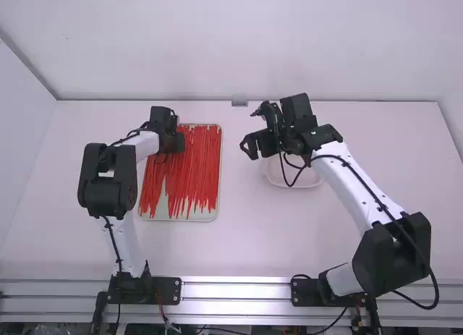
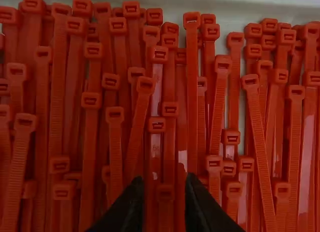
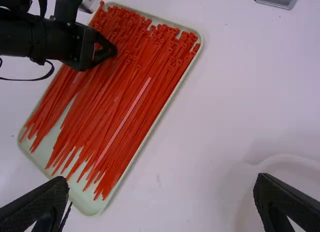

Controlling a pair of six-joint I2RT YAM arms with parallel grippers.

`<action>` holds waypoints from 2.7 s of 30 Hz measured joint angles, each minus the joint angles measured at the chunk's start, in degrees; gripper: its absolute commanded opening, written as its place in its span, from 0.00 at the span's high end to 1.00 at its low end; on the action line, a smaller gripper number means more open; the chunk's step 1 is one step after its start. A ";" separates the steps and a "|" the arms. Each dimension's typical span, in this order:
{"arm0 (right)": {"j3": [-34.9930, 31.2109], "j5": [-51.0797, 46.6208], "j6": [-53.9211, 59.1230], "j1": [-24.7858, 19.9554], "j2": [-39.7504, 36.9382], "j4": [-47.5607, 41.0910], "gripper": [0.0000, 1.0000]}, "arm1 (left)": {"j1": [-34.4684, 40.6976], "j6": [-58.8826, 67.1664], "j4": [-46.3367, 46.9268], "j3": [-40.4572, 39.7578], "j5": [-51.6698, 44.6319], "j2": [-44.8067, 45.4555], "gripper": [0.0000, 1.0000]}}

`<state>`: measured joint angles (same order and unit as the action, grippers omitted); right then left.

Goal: Fasten the cable tie

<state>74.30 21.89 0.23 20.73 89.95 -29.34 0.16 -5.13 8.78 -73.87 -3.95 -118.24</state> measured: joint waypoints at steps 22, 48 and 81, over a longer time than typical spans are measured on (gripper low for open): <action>0.00 0.00 0.00 0.00 0.00 0.02 0.01 | 0.00 -0.02 -0.55 1.03 0.15 0.00 0.77; 0.00 0.02 -0.04 0.00 0.00 -0.02 0.01 | 0.04 -0.26 -0.96 1.03 -0.04 -0.74 0.98; 0.00 0.26 0.02 0.00 0.00 -0.81 0.01 | 1.46 -3.63 22.69 -13.46 9.66 12.61 0.98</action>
<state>74.30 22.15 0.25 20.73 89.95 -30.15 1.63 -8.75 31.46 -87.33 5.72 -105.62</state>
